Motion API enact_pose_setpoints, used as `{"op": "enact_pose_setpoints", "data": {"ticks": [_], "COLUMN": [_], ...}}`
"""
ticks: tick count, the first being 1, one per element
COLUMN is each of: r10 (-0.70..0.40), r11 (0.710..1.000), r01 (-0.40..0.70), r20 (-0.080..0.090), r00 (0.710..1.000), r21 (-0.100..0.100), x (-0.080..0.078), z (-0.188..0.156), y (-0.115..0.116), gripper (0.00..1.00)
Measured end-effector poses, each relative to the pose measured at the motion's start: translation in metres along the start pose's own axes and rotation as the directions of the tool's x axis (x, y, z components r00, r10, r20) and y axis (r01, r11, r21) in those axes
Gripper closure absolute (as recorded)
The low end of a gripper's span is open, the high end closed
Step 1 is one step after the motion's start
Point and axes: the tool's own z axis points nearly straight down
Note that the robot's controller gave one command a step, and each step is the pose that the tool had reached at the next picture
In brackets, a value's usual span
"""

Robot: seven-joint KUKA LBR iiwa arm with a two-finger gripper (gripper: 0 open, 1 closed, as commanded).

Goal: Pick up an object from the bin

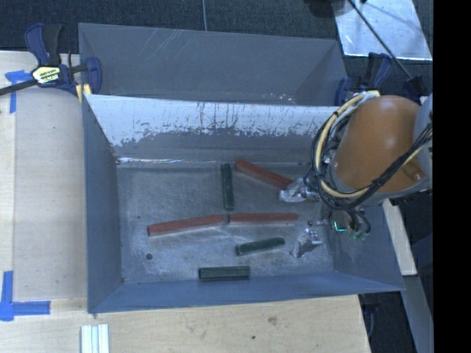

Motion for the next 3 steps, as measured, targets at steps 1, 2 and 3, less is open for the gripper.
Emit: {"op": "enact_pose_setpoints", "data": {"ticks": [1, 2, 3], "r10": [-0.063, -0.064, -0.047], "r11": [0.998, 0.998, 0.999], "r01": [0.063, 0.064, 0.047], "r20": [0.019, 0.019, -0.002], "r00": [0.998, 0.998, 0.999], "r21": [0.001, 0.001, 0.000], "x": [-0.051, -0.051, -0.072], "z": [0.085, 0.085, -0.118], "y": [0.010, 0.010, 0.000], "gripper": [1.00, 1.00, 1.00]}}
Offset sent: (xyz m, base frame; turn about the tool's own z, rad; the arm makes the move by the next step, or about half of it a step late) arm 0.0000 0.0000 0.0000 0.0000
